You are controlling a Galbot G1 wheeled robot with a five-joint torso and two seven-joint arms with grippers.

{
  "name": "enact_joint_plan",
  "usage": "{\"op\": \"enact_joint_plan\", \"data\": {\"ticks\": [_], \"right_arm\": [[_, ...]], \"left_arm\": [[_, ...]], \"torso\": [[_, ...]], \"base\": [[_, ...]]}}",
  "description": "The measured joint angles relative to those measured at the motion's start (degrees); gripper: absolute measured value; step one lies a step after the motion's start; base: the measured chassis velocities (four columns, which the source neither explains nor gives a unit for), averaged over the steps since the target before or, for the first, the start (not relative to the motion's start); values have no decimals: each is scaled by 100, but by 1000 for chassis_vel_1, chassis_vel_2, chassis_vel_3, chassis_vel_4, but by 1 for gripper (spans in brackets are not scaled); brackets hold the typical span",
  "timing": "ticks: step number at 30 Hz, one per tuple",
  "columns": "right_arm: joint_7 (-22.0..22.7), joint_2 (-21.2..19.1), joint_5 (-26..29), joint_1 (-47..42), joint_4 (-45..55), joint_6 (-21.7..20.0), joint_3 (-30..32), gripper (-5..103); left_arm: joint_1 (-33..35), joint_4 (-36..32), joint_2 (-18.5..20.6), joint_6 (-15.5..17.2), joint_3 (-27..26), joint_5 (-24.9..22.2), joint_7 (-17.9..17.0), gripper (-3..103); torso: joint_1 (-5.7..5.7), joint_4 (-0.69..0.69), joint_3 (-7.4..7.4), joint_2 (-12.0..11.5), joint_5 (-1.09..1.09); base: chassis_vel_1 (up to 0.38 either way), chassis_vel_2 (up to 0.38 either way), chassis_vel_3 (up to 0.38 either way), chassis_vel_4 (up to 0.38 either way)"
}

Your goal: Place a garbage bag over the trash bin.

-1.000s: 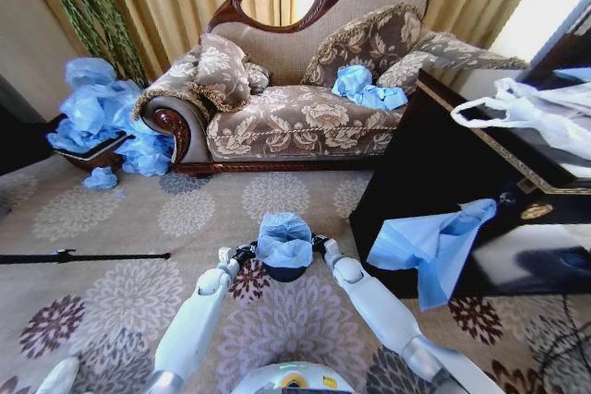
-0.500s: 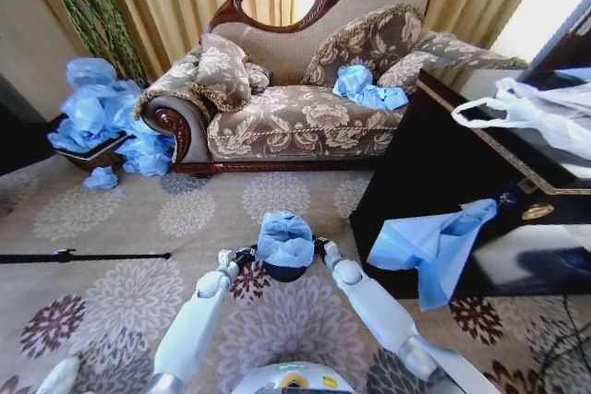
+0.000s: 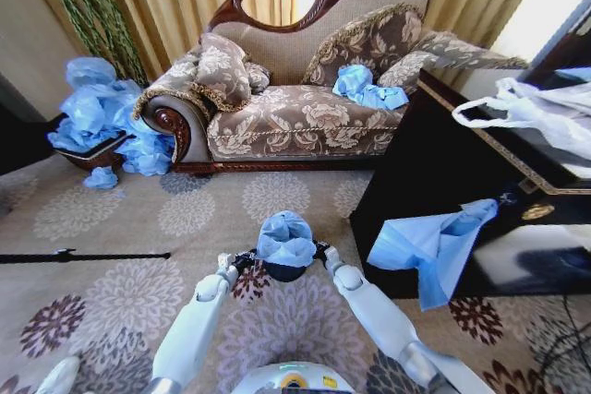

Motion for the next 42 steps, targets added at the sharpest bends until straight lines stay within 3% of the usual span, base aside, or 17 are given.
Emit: {"op": "enact_joint_plan", "data": {"ticks": [8, 10, 11, 13, 14, 15, 19, 21, 22, 23, 28, 31, 34, 42], "right_arm": [[228, -131, -51, -215, 368, 80, 75, 20], [299, -204, -113, -344, 516, 152, 164, 31], [323, -261, -225, -427, 557, 239, 242, 37], [328, -308, -323, -485, 587, 312, 303, 37], [328, -335, -364, -516, 608, 341, 332, 48], [328, -335, -364, -516, 608, 341, 332, 48], [380, -525, -172, -833, 1073, 319, 430, 70], [385, -540, -151, -873, 1133, 307, 432, 70], [375, -557, -208, -944, 1161, 358, 466, 75], [357, -564, -246, -970, 1161, 391, 488, 80], [-66, -615, -358, -1120, 1111, 778, 644, 99], [-368, -609, -500, -1131, 976, 1048, 774, 100], [-798, -693, -473, -1241, 1083, 1181, 874, 100], [-950, -814, -417, -1662, 1495, 1281, 1020, 100]], "left_arm": [[166, -283, 55, -201, -94, 136, -96, -1], [270, -422, 74, -350, -176, 136, -43, 10], [339, -480, 90, -454, -221, 156, -14, 20], [393, -507, 104, -541, -250, 196, 12, 20], [413, -515, 109, -579, -261, 205, 31, 26], [413, -515, 109, -579, -261, 205, 31, 26], [542, -534, 142, -712, -355, 218, 118, 47], [556, -534, 144, -719, -364, 218, 118, 47], [581, -534, 146, -729, -373, 218, 118, 58], [597, -536, 147, -734, -379, 218, 118, 58], [753, -666, 161, -764, -418, 185, 114, 80], [817, -714, 180, -776, -430, 154, 115, 86], [937, -824, 216, -782, -470, 57, 118, 98], [1284, -1112, 305, -824, -560, -161, 123, 100]], "torso": [[-1, 0, 0, 0, 0], [-1, 1, -1, 0, 1], [-1, 1, -1, 0, 1], [-1, 0, -1, 0, 0], [-1, 0, -1, 0, 0], [-1, 0, -1, 0, 0], [-1, 0, -2, 0, 0], [-1, 1, -2, 0, 0], [-1, 1, -1, 0, 1], [-1, 0, -1, 0, 1], [-1, 1, -1, 0, 1], [-1, 1, 0, 0, 0], [-1, 0, -1, 0, 0], [-1, 0, -1, 0, 0]], "base": [[0, 0, 0, 0], [0, 0, 0, 0], [0, 0, 0, 0], [0, 0, 0, 0], [0, 0, 0, 0], [0, 0, 0, 0], [0, 0, 0, 0], [0, 0, 0, 0], [0, 0, 0, 0], [0, 0, 0, 0], [0, 0, 0, 0], [0, 0, 0, 0], [0, 0, 0, 0], [0, 0, 0, 0]]}}
